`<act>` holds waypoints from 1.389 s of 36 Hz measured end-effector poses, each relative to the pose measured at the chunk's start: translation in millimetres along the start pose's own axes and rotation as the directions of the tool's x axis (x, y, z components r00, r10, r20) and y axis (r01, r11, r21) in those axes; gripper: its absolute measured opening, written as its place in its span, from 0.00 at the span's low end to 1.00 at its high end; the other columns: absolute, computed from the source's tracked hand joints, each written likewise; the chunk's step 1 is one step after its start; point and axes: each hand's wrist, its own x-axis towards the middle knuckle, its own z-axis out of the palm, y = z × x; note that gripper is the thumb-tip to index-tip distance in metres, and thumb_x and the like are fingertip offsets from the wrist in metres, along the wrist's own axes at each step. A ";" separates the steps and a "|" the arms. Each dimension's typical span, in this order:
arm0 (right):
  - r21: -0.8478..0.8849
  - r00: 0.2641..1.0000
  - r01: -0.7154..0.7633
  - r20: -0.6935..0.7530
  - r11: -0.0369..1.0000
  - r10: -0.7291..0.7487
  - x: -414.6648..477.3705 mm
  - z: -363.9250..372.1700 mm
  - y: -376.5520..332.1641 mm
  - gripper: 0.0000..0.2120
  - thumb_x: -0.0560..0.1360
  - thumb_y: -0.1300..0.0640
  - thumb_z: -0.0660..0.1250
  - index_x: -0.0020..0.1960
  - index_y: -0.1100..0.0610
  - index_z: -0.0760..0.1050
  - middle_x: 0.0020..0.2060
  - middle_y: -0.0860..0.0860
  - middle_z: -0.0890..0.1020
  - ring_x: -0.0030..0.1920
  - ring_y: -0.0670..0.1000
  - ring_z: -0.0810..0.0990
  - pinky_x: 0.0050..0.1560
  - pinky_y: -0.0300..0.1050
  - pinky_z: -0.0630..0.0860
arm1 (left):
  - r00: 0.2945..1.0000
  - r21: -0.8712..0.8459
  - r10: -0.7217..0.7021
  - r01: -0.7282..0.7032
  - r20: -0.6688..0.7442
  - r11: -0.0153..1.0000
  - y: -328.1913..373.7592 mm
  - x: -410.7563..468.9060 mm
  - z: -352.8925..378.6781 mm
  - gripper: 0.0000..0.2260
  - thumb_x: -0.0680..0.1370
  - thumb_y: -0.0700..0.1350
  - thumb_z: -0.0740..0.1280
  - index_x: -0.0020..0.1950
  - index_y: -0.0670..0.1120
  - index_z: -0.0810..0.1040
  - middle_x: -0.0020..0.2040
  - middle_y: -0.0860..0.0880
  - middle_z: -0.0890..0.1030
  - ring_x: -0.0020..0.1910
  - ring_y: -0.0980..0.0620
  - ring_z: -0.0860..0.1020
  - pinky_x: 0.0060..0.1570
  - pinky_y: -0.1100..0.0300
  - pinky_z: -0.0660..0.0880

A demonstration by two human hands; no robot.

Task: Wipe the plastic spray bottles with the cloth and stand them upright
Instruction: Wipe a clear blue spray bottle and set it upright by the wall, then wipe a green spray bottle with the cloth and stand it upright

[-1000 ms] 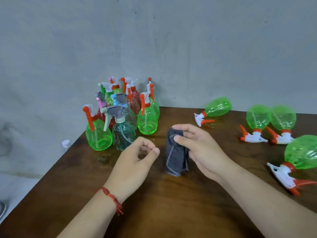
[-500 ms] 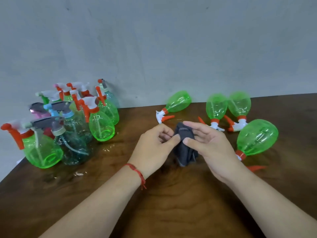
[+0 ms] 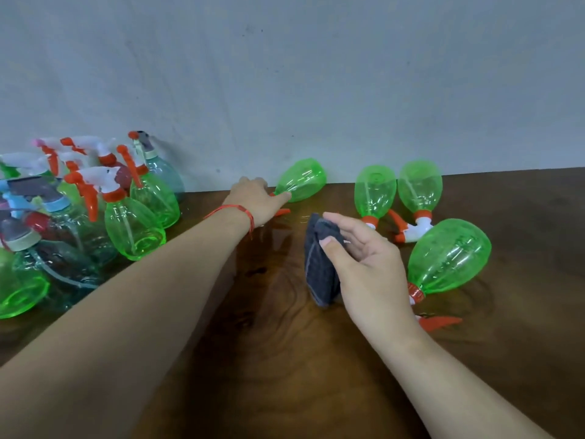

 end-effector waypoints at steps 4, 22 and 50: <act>0.001 1.000 0.005 0.016 1.000 -0.005 -0.1 1.0 2.6 0.15 0.81 0.66 0.71 0.64 0.52 0.84 0.54 0.42 0.88 0.57 0.40 0.85 0.56 0.32 0.78 | 0.996 0.118 -0.036 0.027 0.079 0.993 5.4 7.7 1.2 0.36 0.74 0.72 0.67 0.73 0.48 0.78 0.68 0.39 0.75 0.71 0.36 0.70 0.69 0.46 0.72; -0.026 0.994 0.097 -0.054 0.995 -0.098 -7.2 -0.9 -18.3 0.15 0.81 0.68 0.69 0.63 0.53 0.83 0.57 0.44 0.88 0.60 0.43 0.85 0.62 0.39 0.80 | 0.986 -0.253 0.128 -0.152 -0.108 0.955 -61.2 -121.5 -41.7 0.09 0.84 0.46 0.66 0.64 0.54 0.80 0.58 0.51 0.81 0.55 0.54 0.79 0.64 0.56 0.74; 0.060 0.983 -0.077 0.170 0.995 0.066 -15.3 8.5 -28.4 0.14 0.81 0.71 0.65 0.58 0.56 0.83 0.53 0.55 0.88 0.52 0.55 0.86 0.59 0.60 0.80 | 0.983 -0.828 0.157 -0.166 -0.095 0.535 -50.3 -200.2 -16.0 0.38 0.63 0.49 0.88 0.68 0.58 0.75 0.65 0.56 0.83 0.60 0.51 0.86 0.59 0.55 0.82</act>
